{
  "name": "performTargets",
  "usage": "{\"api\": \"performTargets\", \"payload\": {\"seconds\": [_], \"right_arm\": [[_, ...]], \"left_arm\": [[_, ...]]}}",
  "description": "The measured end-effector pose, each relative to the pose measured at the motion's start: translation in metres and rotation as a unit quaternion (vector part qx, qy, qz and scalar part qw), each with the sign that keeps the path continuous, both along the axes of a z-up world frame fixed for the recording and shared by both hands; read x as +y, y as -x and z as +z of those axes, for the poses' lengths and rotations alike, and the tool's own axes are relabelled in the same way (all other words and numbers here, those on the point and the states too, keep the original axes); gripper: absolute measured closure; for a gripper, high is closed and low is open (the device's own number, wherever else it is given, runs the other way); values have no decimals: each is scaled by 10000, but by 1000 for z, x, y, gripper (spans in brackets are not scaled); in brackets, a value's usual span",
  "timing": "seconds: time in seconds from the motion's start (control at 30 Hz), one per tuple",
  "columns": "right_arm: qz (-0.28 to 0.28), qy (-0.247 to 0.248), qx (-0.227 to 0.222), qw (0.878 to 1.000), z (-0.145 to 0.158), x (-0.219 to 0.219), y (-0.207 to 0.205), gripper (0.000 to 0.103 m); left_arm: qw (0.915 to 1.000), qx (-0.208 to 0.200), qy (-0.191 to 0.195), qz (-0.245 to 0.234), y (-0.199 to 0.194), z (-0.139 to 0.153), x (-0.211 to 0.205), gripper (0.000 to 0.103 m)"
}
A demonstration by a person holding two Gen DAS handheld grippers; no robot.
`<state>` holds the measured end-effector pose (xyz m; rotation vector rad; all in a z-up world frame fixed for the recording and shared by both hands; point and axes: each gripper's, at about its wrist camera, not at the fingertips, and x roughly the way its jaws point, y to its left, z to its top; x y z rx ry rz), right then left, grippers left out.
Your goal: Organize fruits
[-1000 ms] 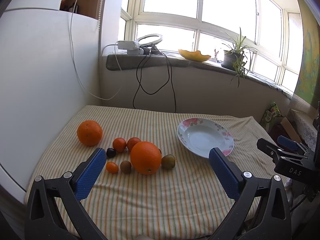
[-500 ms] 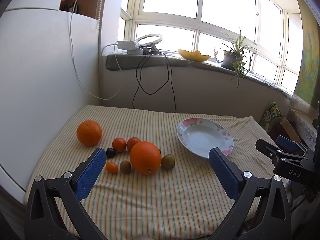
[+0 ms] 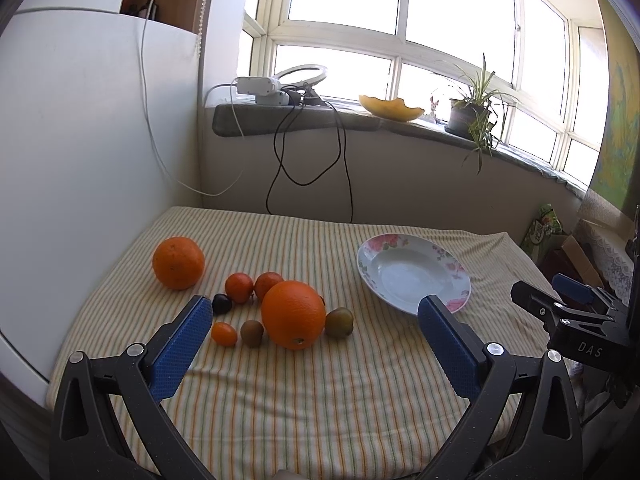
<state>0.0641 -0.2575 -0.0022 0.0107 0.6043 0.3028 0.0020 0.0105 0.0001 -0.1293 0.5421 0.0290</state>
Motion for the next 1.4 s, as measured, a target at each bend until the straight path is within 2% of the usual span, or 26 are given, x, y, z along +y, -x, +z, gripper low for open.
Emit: {"api": "performTargets", "payload": {"seconds": [0.53, 0.8, 0.93, 1.17, 1.4], "right_arm": [[162, -2, 70, 9998, -7, 7, -9, 0], [453, -171, 116, 9988, -8, 13, -16, 0], [699, -311, 256, 9967, -12, 22, -23, 6], [1275, -593, 601, 9882, -18, 47, -35, 10], [1925, -931, 1149, 9701, -27, 81, -54, 21]], "left_arm": [[9999, 97, 90, -21, -7, -10, 8, 1], [9989, 285, 380, -16, -13, -25, 26, 4], [9976, 408, 563, -23, -17, -36, 37, 8], [9939, 646, 896, -60, -24, -53, 50, 17], [9908, 767, 1093, -231, -34, -63, 53, 20]]}}
